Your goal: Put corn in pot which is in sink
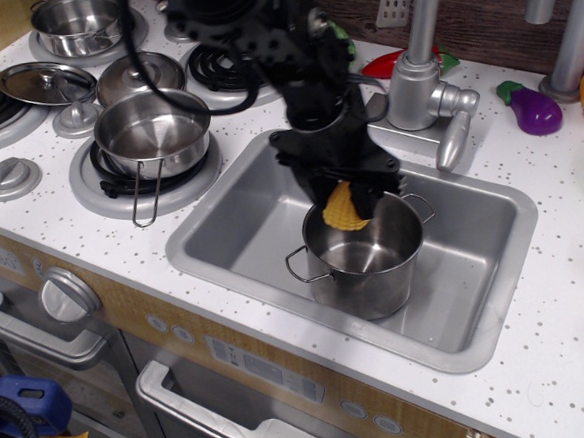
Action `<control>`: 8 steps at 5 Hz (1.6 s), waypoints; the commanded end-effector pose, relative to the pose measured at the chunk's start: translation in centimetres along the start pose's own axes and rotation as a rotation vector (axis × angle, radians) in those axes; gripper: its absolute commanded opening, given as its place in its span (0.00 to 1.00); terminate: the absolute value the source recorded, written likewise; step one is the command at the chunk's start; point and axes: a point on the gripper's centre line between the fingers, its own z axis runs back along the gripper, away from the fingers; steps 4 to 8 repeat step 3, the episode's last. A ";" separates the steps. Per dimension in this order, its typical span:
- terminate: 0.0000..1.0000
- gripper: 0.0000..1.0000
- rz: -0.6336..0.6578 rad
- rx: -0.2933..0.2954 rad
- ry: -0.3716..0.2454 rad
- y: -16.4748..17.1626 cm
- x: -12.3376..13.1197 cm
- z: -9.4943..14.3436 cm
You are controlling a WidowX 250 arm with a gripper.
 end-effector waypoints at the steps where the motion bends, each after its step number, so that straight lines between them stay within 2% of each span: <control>1: 0.00 1.00 -0.005 0.003 -0.074 0.3 1.2 1.6; 2: 0.00 1.00 -0.005 0.003 -0.074 0.3 1.2 1.6; 3: 1.00 1.00 -0.005 0.003 -0.074 0.3 1.2 1.6; 8: 1.00 1.00 -0.005 0.003 -0.074 0.3 1.2 1.6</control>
